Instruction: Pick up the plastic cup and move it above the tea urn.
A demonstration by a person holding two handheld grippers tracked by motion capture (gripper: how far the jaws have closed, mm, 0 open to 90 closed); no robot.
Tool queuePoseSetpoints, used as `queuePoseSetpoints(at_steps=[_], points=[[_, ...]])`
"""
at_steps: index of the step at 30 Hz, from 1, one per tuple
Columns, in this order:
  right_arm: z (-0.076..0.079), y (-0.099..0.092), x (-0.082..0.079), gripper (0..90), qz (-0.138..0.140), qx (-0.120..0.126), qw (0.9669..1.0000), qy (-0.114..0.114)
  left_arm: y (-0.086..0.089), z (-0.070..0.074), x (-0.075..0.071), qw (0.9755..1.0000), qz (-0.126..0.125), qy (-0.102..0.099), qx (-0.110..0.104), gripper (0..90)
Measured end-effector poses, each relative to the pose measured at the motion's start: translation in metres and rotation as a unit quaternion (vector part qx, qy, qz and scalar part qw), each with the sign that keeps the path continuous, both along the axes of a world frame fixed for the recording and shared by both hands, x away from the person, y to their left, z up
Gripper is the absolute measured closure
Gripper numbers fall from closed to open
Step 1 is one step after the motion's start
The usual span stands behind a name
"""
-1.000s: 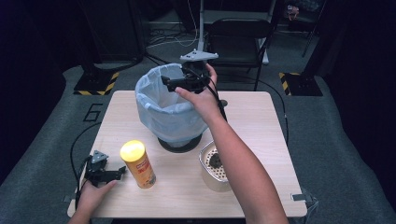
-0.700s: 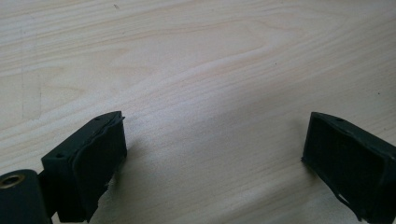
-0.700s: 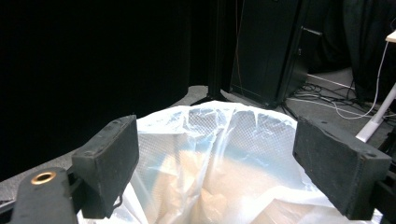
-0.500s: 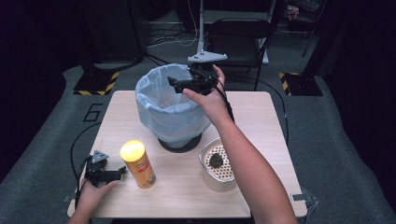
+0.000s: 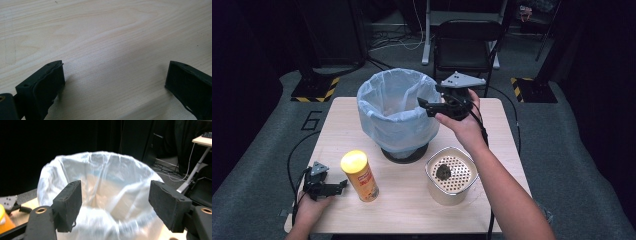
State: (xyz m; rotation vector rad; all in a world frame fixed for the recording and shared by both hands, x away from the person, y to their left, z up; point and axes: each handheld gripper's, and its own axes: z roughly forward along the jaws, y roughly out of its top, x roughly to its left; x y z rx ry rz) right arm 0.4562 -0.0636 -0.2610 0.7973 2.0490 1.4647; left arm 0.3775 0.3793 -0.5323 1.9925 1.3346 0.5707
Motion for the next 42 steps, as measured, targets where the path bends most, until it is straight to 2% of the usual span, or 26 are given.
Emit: queuePoseSetpoints(at_steps=[4,6,9,10,17,20,22,23,25,28,29,31,33,34,35,36,37,40,42], points=[[-0.006,-0.012,-0.008,26.5,-0.012,-0.001,0.9999,0.004,0.0,0.0,0.0,1.0,-0.001,0.0,0.002,2.4],[-0.014,-0.026,-0.014,27.1,-0.026,-0.006,0.9996,0.003,0.0,0.0,-0.001,1.0,-0.002,0.0,0.003,2.6],[-0.017,-0.032,-0.017,27.6,-0.032,-0.012,0.9994,0.007,0.0,0.0,-0.001,1.0,0.001,-0.001,0.001,2.6],[-0.022,-0.039,-0.021,27.8,-0.037,-0.009,0.9993,0.007,-0.001,0.0,-0.001,1.0,0.002,-0.001,0.001,2.6],[-0.033,-0.057,-0.034,27.5,-0.05,-0.009,0.9987,0.002,-0.002,0.001,-0.001,1.0,0.005,0.003,-0.002,2.5],[-0.039,-0.064,-0.041,26.6,-0.053,-0.008,0.9986,0.0,-0.002,0.002,-0.001,0.9999,0.004,0.009,-0.007,2.5],[-0.045,-0.069,-0.045,26.0,-0.061,-0.004,0.9981,0.002,-0.002,0.004,-0.002,0.9997,0.003,0.019,-0.014,2.6],[-0.047,-0.07,-0.046,25.9,-0.063,-0.004,0.998,0.004,-0.003,0.004,-0.002,0.9997,0.006,0.013,-0.018,2.5],[-0.053,-0.074,-0.048,25.5,-0.067,-0.003,0.9977,0.007,-0.002,0.008,-0.003,0.9998,-0.003,0.016,-0.014,2.5],[-0.063,-0.081,-0.053,25.0,-0.073,0.002,0.9972,0.012,-0.004,0.013,-0.004,0.9994,0.002,0.002,-0.035,2.4],[-0.067,-0.084,-0.055,25.0,-0.074,0.008,0.9971,0.013,-0.003,0.016,-0.005,0.9995,-0.003,0.0,-0.032,2.3],[-0.073,-0.089,-0.059,25.0,-0.075,0.019,0.997,0.012,-0.005,0.021,-0.007,0.9991,-0.006,-0.001,-0.042,1.8],[-0.08,-0.093,-0.064,26.0,-0.08,0.022,0.9965,0.008,-0.005,0.026,-0.009,0.999,-0.011,-0.009,-0.042,1.7],[-0.082,-0.095,-0.065,26.9,-0.08,0.023,0.9965,0.009,-0.007,0.029,-0.011,0.9985,-0.013,-0.009,-0.052,1.7],[-0.086,-0.098,-0.068,27.2,-0.081,0.025,0.9964,0.01,-0.007,0.032,-0.011,0.9984,-0.019,-0.008,-0.053,1.7],[-0.089,-0.099,-0.07,27.2,-0.083,0.024,0.9963,0.01,-0.008,0.035,-0.012,0.9983,-0.021,-0.015,-0.053,1.7],[-0.091,-0.1,-0.072,27.3,-0.084,0.02,0.9962,0.01,-0.01,0.038,-0.014,0.9976,-0.021,-0.018,-0.064,1.7],[-0.1,-0.104,-0.078,27.5,-0.09,0.017,0.9958,0.01,-0.011,0.048,-0.016,0.9974,-0.039,-0.018,-0.059,1.1],[-0.104,-0.106,-0.081,27.5,-0.093,0.022,0.9953,0.01,-0.011,0.054,-0.018,0.9968,-0.043,-0.013,-0.065,0.3]])
